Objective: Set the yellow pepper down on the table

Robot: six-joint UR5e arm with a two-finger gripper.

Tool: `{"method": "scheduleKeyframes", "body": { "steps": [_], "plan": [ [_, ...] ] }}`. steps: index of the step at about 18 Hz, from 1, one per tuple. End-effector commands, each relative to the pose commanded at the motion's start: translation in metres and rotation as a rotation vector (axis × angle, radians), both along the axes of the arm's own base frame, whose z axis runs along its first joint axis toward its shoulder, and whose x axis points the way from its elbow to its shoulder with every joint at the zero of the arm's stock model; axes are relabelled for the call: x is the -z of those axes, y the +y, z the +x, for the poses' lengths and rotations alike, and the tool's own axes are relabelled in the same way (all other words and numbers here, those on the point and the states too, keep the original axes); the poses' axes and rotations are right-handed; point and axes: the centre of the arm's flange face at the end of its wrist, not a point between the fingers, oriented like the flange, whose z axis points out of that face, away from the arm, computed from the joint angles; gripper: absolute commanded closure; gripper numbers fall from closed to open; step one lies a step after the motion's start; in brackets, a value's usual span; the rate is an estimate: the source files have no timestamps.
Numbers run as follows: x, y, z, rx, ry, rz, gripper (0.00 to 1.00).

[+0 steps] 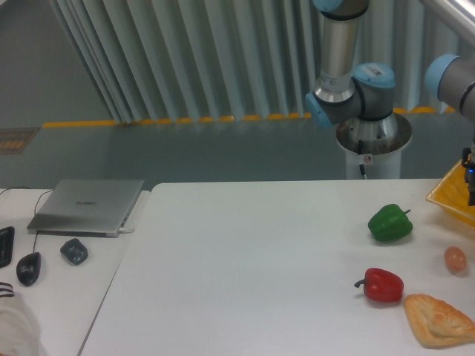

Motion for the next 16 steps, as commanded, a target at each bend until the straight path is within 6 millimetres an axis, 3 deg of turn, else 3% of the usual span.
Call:
{"method": "scheduleKeyframes", "body": {
  "steps": [9,16],
  "plan": [
    [-0.001,-0.003,0.0,-0.023,0.01,-0.01,0.0],
    [-0.009,-0.032,-0.019,-0.103,0.088,-0.116,0.0]
  ]
}}
